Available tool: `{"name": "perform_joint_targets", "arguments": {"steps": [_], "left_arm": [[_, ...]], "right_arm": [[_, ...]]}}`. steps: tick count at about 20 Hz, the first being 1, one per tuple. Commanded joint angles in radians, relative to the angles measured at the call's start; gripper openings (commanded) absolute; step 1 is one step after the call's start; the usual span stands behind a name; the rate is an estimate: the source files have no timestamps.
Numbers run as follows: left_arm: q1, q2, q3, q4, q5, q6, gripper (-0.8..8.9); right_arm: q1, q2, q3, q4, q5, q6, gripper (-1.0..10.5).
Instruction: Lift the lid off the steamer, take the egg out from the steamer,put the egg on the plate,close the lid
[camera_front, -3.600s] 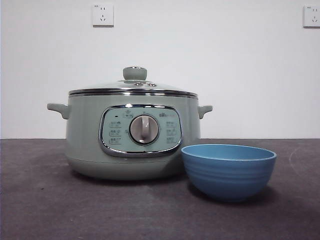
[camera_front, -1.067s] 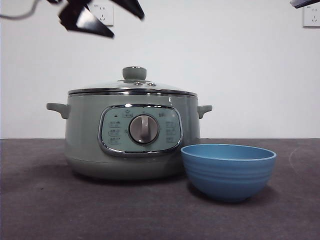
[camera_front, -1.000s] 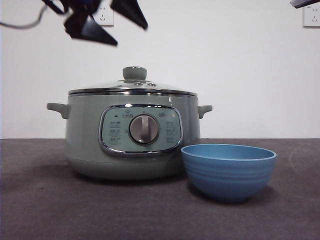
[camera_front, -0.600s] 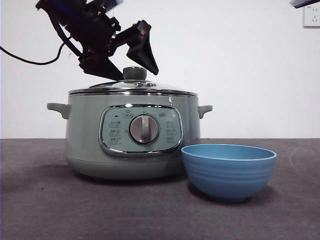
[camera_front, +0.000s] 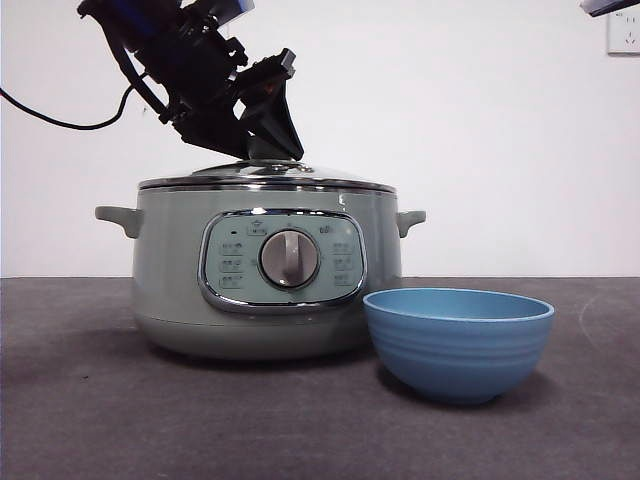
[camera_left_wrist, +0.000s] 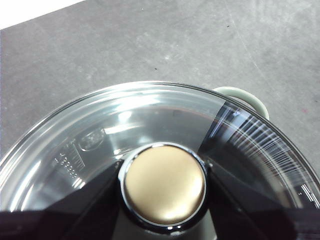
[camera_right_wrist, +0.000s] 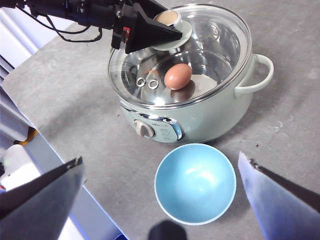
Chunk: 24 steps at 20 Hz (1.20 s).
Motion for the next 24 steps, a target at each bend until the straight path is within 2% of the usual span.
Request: {"name": "perform_joint_targets", "arguments": {"steps": [1, 9, 14, 18, 21, 24], "left_arm": [[-0.004, 0.005, 0.001, -0.003, 0.008, 0.002, -0.08], [-0.003, -0.081, 0.007, 0.009, 0.028, -0.003, -0.08], [-0.003, -0.189, 0.077, -0.093, 0.027, -0.003, -0.08], [-0.003, -0.321, 0.120, -0.238, -0.010, -0.003, -0.08], [-0.003, -0.451, 0.120, -0.327, -0.069, -0.003, -0.08], [-0.003, -0.569, 0.120, -0.420, -0.110, -0.003, -0.08]], "right_arm": [[0.001, -0.001, 0.003, 0.005, 0.000, 0.003, 6.0], [0.001, -0.001, 0.003, 0.005, 0.000, 0.004, 6.0], [0.002, 0.018, 0.003, 0.011, -0.001, 0.005, 6.0], [0.019, 0.065, 0.003, 0.111, -0.005, 0.053, 6.0], [0.085, 0.138, 0.003, 0.223, 0.007, 0.119, 6.0], [0.172, 0.223, 0.003, 0.340, 0.096, 0.161, 6.0]]}}
